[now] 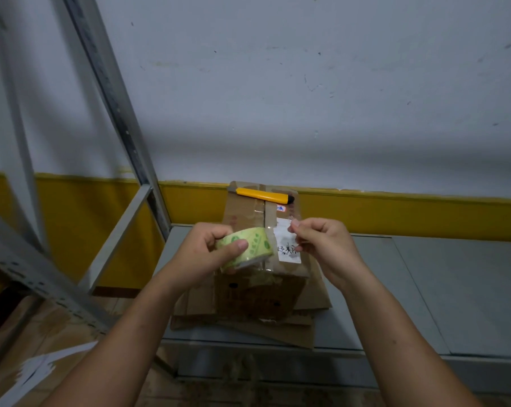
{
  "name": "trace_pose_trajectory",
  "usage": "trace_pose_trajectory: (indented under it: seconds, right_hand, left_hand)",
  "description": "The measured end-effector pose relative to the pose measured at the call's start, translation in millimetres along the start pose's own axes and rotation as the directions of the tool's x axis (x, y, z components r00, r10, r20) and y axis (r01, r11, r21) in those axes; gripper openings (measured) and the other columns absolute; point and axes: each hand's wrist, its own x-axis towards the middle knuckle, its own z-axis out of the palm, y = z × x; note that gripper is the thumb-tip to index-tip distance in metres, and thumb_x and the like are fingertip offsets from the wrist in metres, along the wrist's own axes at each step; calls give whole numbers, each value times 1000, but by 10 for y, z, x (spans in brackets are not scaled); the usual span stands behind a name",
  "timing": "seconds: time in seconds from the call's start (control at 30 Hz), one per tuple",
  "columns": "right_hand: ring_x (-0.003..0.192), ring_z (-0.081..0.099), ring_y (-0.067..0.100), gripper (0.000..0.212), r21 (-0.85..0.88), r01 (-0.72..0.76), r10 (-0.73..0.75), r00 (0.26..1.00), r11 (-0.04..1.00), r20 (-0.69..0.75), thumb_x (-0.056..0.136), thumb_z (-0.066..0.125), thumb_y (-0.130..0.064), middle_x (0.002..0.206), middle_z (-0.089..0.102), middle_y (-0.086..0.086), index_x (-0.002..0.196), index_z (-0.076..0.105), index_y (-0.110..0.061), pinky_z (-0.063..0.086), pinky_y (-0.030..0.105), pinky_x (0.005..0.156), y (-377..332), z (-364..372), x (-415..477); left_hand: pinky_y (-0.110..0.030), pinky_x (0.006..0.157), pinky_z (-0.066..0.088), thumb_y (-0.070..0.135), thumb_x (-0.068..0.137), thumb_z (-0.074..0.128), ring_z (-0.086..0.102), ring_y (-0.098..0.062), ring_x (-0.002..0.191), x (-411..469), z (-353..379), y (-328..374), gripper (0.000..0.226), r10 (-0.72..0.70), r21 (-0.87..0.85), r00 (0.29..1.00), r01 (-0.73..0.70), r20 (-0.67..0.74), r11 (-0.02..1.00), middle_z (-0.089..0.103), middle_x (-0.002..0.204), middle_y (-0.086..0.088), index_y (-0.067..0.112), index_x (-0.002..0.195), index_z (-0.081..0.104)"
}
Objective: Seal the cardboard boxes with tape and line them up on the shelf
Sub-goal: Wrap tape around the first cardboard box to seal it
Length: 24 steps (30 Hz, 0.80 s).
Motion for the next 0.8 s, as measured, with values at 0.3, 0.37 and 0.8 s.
trace_pose_trajectory:
  seconds: [0.3, 0.37, 0.8]
  right_hand:
    - [77, 67, 27, 25, -147, 127, -137, 989, 981, -63, 98, 68, -25, 83, 75, 10, 77, 75, -13, 50, 35, 67, 82, -67, -149]
    - [72, 68, 9, 25, -131, 127, -138, 987, 983, -79, 99, 66, -21, 80, 75, 4, 80, 74, -7, 51, 25, 62, 109, -61, -206]
    - [100, 70, 46, 29, 87, -91, 104, 983, 992, -154, 95, 72, -26, 92, 76, 21, 77, 75, -3, 54, 55, 82, 453, 17, -246]
  left_hand:
    - [-38, 50, 55, 64, 89, 72, 64, -13, 48, 18, -164, 75, 54, -237, 552, 971, 220, -41, 805, 67, 56, 3, 17, 63, 71]
    - [-36, 49, 55, 67, 86, 73, 65, -14, 46, 11, -159, 97, 57, -291, 566, 953, 284, -81, 774, 67, 53, 2, 16, 61, 71]
    - [-23, 48, 37, 61, 72, 88, 47, -16, 50, -183, -415, -329, 77, -172, -283, 985, 157, -31, 946, 44, 59, -11, -5, 65, 50]
